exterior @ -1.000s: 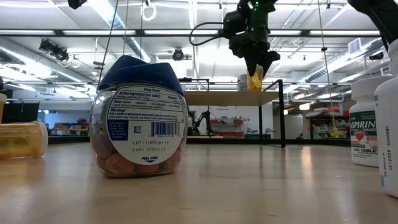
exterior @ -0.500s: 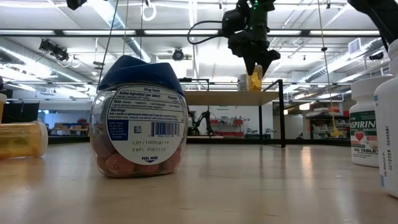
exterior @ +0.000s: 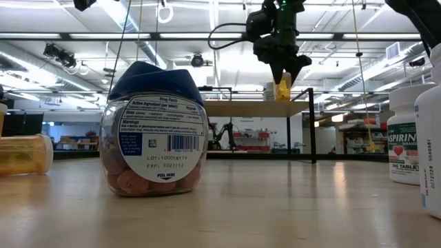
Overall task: Pick and place medicine bottles onto shelf by color
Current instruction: Put the top orange pill bottle on the shelf
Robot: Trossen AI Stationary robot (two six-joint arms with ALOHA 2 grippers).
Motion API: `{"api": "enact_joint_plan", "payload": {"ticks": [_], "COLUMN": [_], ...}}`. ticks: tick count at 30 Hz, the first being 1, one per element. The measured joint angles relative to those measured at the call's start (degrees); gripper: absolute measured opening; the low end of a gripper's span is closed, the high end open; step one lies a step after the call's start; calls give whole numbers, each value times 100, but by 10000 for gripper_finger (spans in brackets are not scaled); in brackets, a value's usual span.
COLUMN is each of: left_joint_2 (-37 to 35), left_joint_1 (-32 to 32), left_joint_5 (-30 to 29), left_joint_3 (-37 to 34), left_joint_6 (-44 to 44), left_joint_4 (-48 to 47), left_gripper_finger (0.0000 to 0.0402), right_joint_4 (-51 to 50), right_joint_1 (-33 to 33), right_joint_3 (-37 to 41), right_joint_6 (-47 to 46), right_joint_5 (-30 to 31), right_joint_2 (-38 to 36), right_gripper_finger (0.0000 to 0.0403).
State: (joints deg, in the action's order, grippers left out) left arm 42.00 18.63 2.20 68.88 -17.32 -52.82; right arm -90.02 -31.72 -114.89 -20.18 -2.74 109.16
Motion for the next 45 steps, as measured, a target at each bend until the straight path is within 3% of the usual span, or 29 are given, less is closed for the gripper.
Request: {"api": "enact_joint_plan", "payload": {"ticks": [20, 45], "left_joint_2": [0, 0], "left_joint_1": [0, 0], "left_joint_5": [0, -1], "left_joint_3": [0, 0], "left_joint_6": [-68, -94], "left_joint_4": [0, 0], "left_gripper_finger": [142, 148], "right_joint_4": [-2, 2], "right_joint_1": [-3, 117], "right_joint_3": [390, 138], "right_joint_6": [165, 342], "right_joint_5": [190, 185], "right_joint_2": [-9, -24], "right_gripper_finger": [235, 262]}}
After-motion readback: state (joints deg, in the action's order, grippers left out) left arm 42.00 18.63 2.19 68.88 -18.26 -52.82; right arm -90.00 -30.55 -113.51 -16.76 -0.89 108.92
